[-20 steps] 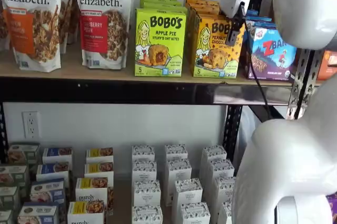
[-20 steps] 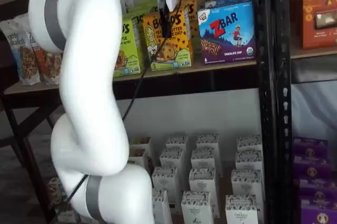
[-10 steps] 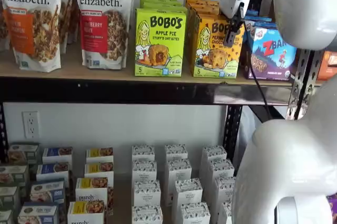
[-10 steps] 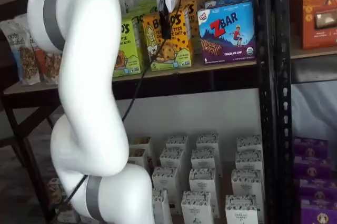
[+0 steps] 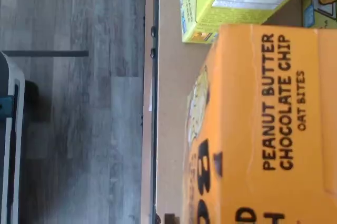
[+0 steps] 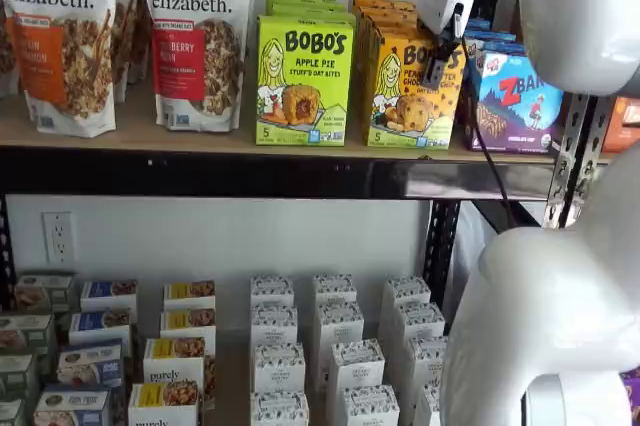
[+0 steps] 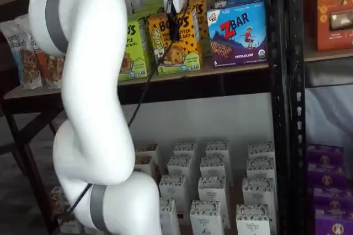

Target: Pick up the orange box on the top shelf, the fifth box from the left

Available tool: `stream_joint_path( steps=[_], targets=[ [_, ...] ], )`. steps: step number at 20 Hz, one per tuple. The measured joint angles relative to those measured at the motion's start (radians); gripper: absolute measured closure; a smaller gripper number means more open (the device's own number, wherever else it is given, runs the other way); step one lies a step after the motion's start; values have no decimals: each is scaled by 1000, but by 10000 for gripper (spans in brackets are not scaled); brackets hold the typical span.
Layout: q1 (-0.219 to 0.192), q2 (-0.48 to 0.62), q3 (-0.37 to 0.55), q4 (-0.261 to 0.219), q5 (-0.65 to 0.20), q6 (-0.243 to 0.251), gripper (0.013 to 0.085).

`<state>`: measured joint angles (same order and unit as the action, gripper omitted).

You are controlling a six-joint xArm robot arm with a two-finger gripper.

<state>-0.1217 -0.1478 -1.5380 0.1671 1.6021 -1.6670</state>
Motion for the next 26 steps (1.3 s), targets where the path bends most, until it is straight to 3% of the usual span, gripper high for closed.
stream_joint_path(
  steps=[21, 26],
  targets=[
    [0, -16, 19, 16, -7, 2, 410],
    [1, -18, 22, 19, -8, 3, 530]
  ],
)
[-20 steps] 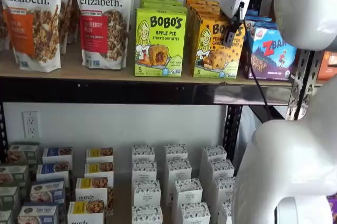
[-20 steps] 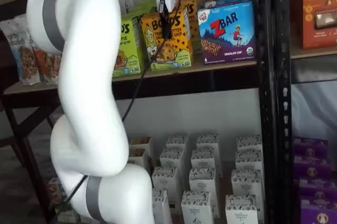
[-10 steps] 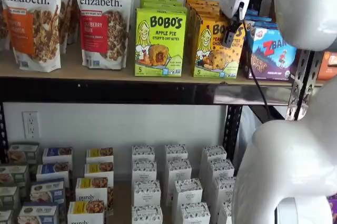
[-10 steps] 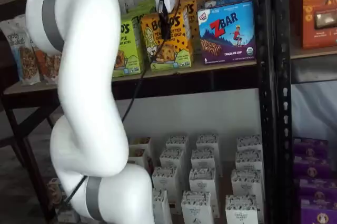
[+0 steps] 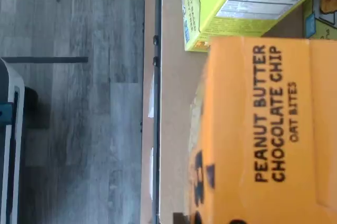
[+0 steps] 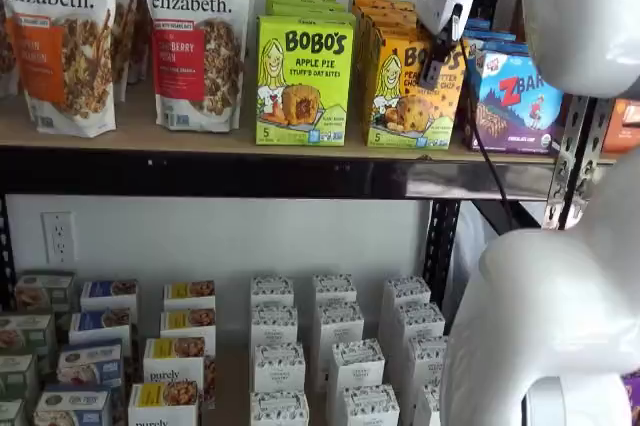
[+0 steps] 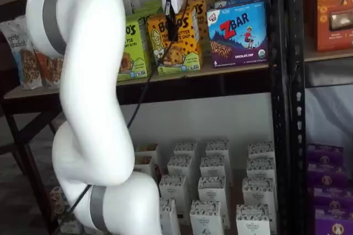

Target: Pick up the orange box on the top shelf, the fifth box from the left

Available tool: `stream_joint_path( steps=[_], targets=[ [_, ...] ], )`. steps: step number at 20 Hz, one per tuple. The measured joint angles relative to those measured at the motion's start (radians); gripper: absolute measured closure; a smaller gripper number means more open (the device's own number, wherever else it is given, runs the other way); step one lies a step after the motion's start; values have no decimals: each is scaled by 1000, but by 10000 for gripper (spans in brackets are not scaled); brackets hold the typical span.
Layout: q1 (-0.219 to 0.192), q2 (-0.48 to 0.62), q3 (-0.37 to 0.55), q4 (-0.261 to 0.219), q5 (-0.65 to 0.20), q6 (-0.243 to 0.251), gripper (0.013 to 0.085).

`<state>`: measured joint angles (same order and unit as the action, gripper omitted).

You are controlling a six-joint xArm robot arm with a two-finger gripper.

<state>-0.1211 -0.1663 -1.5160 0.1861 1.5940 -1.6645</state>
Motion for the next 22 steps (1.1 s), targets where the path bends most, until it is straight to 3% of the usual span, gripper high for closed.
stream_joint_path(
  steps=[3, 5, 14, 19, 22],
  targets=[
    [-1, 0, -2, 3, 2, 0, 570],
    [-2, 1, -4, 4, 6, -1, 650],
    [0, -2, -11, -16, 19, 0, 650],
    [11, -8, -24, -44, 74, 10, 650],
    [11, -25, -23, -37, 116, 14, 650]
  ],
)
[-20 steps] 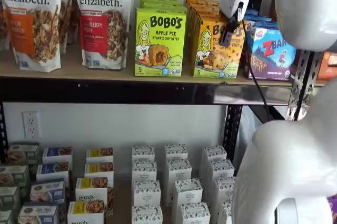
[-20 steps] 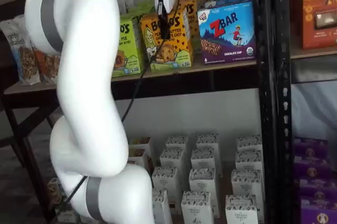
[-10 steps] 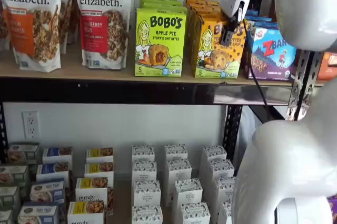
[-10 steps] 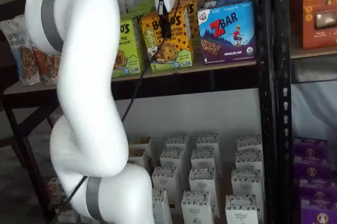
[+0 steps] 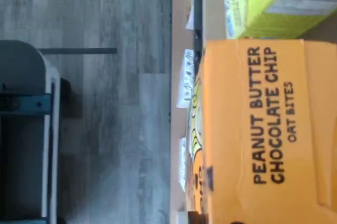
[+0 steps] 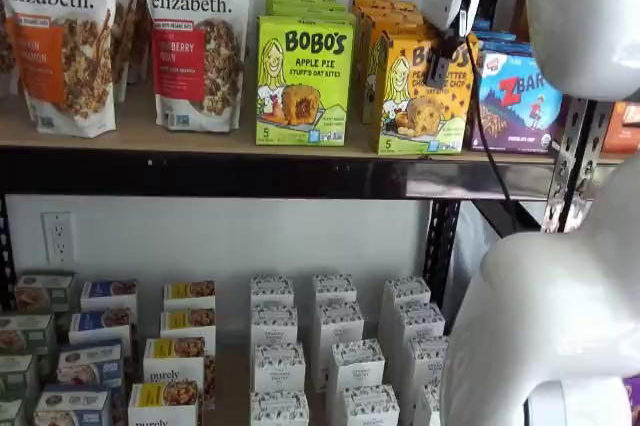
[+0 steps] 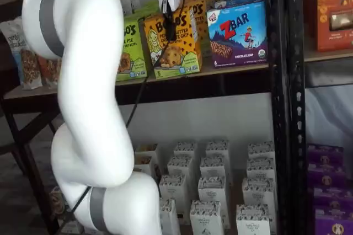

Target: Pick up the orange box on the top shelf, the fifth box from the left

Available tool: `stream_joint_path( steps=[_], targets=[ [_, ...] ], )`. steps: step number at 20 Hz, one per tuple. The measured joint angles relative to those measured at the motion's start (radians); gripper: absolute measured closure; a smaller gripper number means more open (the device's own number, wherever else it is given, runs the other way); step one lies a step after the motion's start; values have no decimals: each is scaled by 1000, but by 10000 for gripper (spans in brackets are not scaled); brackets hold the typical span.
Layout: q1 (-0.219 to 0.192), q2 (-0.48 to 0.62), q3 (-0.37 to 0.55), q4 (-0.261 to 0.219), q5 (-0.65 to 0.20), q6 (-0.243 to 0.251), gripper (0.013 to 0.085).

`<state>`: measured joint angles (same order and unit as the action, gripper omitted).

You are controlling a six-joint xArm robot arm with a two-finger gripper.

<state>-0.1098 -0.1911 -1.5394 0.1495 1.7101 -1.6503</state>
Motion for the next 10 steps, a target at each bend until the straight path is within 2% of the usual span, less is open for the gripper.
stream_joint_path(
  steps=[5, 10],
  targets=[
    [-1, -42, 7, 47, 72, 14, 650],
    [9, -119, 64, 66, 80, 32, 650]
  ],
)
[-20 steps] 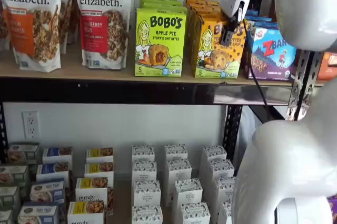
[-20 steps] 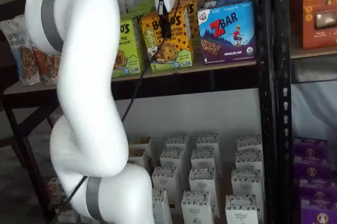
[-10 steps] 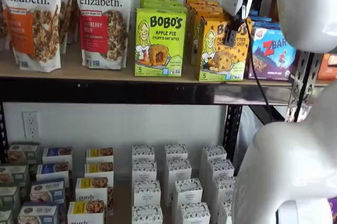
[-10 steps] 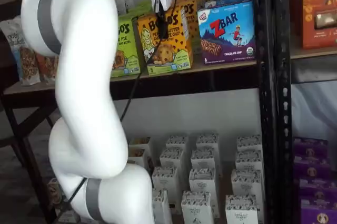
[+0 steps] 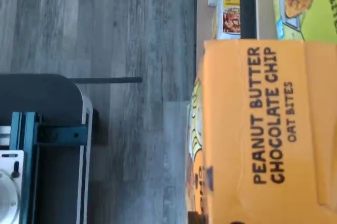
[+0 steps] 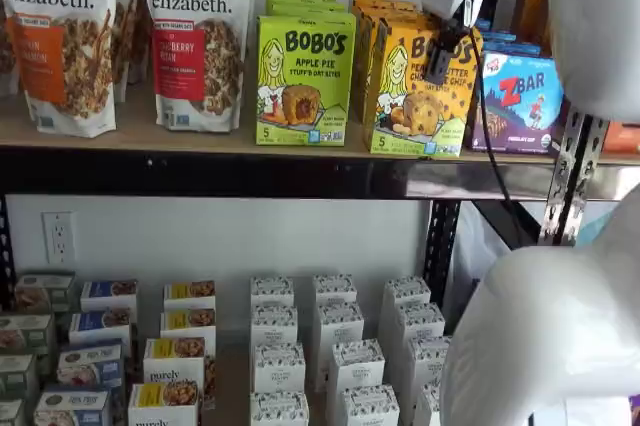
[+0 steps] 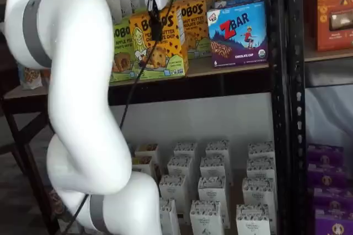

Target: Pick up the orange box on the top shelf, the fifth box from the left

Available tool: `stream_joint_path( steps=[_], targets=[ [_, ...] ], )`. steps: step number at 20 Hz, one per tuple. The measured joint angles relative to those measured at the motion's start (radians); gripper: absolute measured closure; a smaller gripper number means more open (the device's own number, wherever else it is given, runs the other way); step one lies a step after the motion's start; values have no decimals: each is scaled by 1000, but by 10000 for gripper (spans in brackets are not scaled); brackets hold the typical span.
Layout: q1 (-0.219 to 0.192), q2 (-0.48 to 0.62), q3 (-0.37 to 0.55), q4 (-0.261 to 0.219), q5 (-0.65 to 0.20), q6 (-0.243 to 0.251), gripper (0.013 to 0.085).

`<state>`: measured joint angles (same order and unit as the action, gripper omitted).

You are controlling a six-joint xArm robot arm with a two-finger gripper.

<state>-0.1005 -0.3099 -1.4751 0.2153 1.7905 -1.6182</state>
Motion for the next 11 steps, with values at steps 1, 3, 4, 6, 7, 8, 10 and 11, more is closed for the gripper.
stream_joint_path(
  steps=[1, 3, 4, 6, 7, 8, 10, 11],
  targets=[
    [3, -19, 18, -1, -5, 3, 650],
    [7, -51, 48, -3, -11, 7, 650],
    [9, -67, 64, -4, -13, 9, 650],
    [12, -98, 94, -5, -16, 12, 650],
    [14, -111, 107, -6, -16, 13, 650],
    [15, -125, 121, -8, -14, 14, 650],
    [17, -154, 151, -9, -19, 16, 650],
    [17, -168, 167, -8, -27, 16, 650]
  ],
)
